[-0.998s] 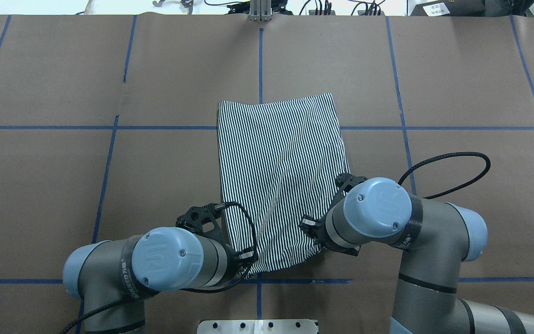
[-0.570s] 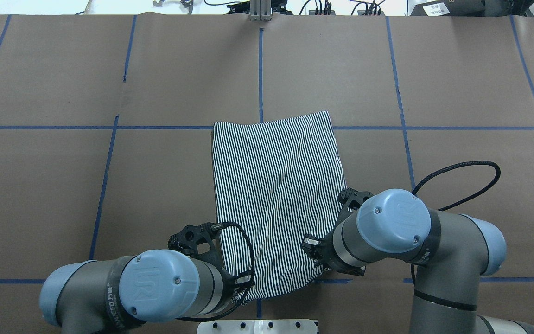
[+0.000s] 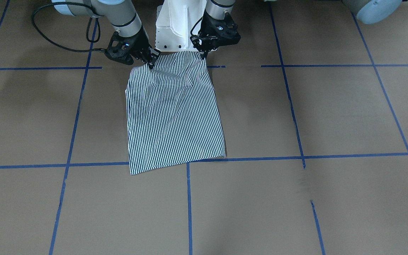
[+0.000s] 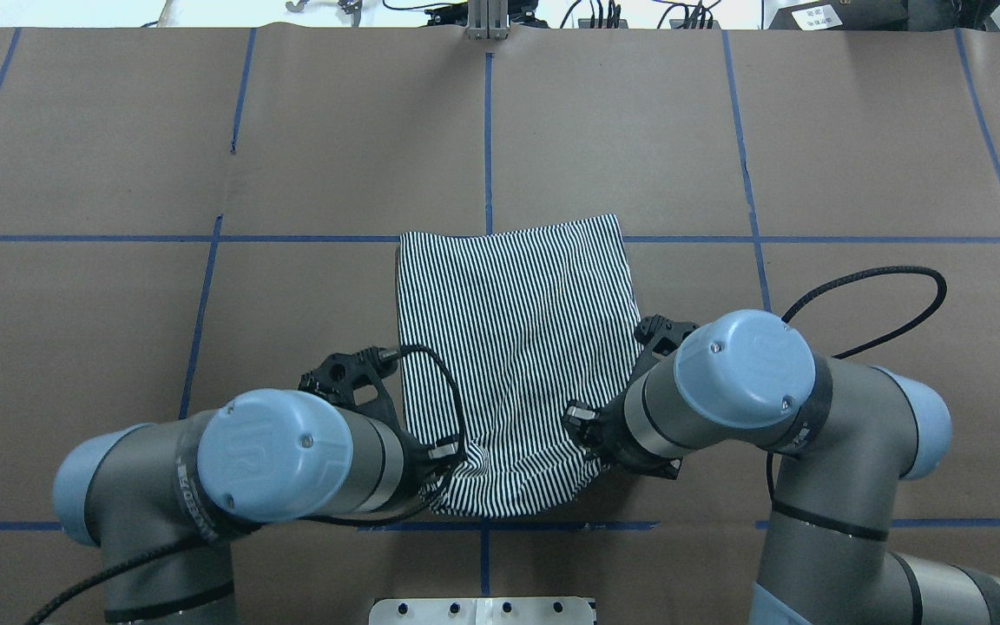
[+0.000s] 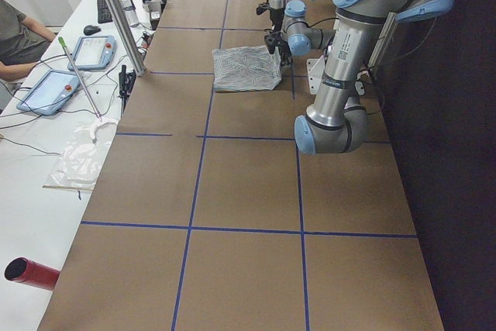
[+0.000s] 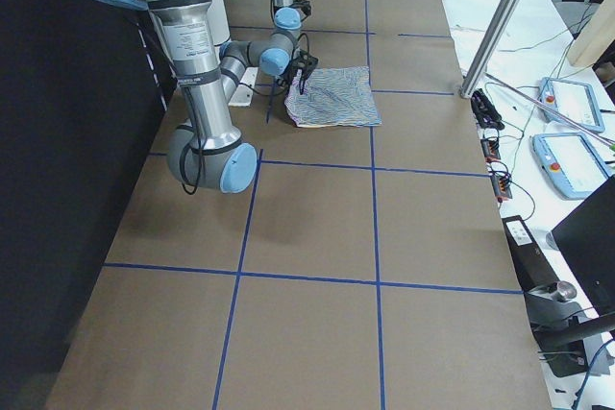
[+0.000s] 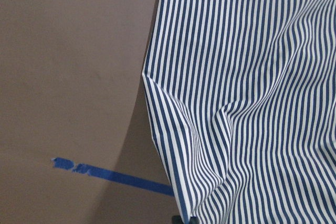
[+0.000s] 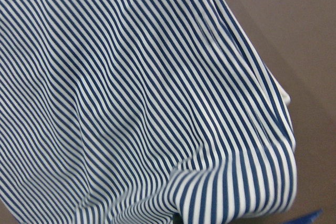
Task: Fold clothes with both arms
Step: 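Lift the near edge with both grippers and fold it away from the robot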
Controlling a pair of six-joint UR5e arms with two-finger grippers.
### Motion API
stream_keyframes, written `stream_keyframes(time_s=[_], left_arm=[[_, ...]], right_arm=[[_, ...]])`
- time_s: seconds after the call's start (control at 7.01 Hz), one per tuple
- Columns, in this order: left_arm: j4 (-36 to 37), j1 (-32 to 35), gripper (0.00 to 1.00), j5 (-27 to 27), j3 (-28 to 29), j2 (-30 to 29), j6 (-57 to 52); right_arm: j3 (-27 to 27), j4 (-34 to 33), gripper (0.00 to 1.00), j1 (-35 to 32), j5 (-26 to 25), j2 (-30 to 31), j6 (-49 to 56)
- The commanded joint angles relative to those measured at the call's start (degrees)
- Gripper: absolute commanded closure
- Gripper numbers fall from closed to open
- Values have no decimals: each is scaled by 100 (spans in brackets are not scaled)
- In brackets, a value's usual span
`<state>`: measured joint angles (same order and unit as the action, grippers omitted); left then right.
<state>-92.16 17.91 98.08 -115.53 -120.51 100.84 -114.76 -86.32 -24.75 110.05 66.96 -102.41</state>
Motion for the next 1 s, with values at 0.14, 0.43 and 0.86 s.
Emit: stream_keyframes(time_s=[0.14, 0.43, 0.86], left_arm=[[-1447, 1430, 100, 35, 1892, -568, -223], [-2410, 2012, 0, 35, 2946, -597, -975], [-2517, 2129, 0, 410, 2984, -553, -1242]], right_arm=[[2403, 445, 100, -1509, 540, -1513, 632], [3929, 2104, 0, -1917, 387, -1790, 1178], [4339, 2199, 0, -2287, 499, -1818, 1803]])
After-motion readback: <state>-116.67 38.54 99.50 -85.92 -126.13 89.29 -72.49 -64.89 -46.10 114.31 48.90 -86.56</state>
